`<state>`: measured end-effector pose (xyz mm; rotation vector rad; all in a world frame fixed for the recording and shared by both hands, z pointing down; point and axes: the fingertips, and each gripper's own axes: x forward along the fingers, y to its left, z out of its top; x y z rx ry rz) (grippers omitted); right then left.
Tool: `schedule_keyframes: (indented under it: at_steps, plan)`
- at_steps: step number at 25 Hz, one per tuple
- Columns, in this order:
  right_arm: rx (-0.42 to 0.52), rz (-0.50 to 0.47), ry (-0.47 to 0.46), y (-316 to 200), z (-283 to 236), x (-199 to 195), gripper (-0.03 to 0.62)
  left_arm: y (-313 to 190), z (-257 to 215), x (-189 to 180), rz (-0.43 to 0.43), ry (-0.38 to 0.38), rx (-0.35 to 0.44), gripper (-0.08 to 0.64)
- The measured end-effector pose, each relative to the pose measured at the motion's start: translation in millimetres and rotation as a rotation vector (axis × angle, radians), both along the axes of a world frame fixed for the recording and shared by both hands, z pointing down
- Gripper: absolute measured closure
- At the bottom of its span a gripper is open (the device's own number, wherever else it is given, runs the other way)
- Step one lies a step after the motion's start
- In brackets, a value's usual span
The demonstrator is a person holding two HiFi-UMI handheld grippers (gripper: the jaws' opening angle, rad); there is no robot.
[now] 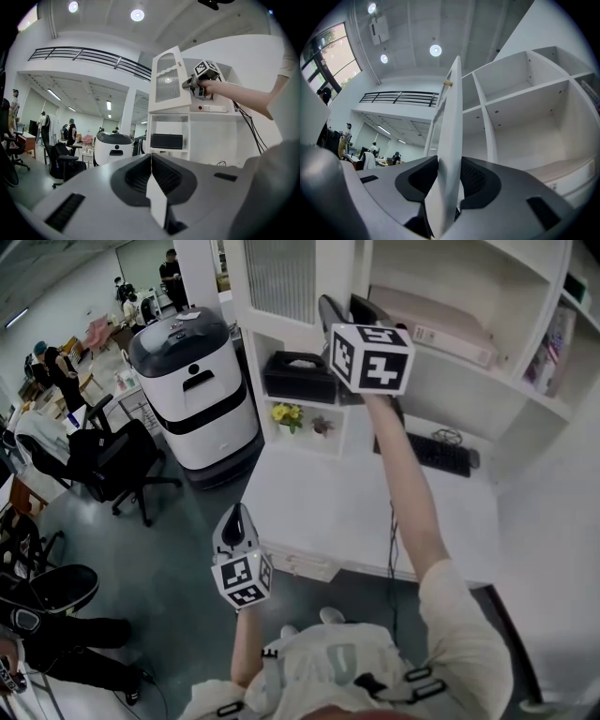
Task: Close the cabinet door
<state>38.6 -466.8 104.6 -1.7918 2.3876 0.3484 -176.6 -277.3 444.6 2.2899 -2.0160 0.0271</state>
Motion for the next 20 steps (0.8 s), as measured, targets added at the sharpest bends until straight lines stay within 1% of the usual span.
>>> schedule_keyframes:
  at_steps: [11,15,20]
  plan:
    - [0.048,0.091,0.028,-5.2,-0.4,13.8,0.449,-9.2,4.0,2.0,-0.008,0.005,-0.007,0.554]
    - [0.075,0.141,0.071,-5.7,-1.6,16.7,0.451,-11.9,4.3,4.1,-0.01,0.005,-0.011,0.554]
    - [0.074,0.155,0.07,-5.2,-1.5,17.4,0.453,-13.2,4.7,4.9,-0.011,0.002,-0.016,0.554]
